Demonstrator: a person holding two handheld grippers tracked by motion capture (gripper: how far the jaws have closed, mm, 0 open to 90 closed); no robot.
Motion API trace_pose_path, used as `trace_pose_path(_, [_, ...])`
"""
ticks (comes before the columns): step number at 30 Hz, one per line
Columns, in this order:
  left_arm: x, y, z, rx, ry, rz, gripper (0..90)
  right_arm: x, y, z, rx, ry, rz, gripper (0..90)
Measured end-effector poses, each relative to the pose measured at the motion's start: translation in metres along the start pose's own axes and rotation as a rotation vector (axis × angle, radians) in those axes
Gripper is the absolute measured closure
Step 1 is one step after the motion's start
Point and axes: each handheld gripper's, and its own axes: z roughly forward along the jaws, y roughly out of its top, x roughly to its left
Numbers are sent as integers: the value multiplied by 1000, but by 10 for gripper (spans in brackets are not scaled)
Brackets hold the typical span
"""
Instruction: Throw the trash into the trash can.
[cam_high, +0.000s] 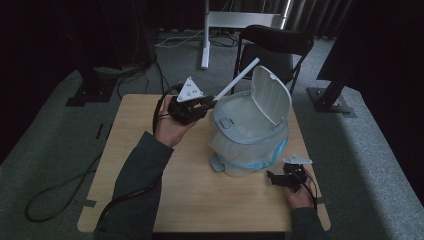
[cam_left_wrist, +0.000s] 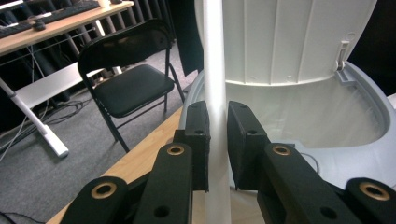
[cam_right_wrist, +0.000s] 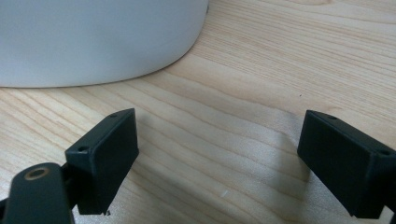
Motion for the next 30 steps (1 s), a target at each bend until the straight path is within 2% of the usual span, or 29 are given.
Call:
trace_pose_path(17, [-6,16,19,-10,-35,17,794,0,0,0,0,0,0,113])
trace_pose_path(30, [-4,23,36,-16,-49,-12,794,0,0,0,0,0,0,113])
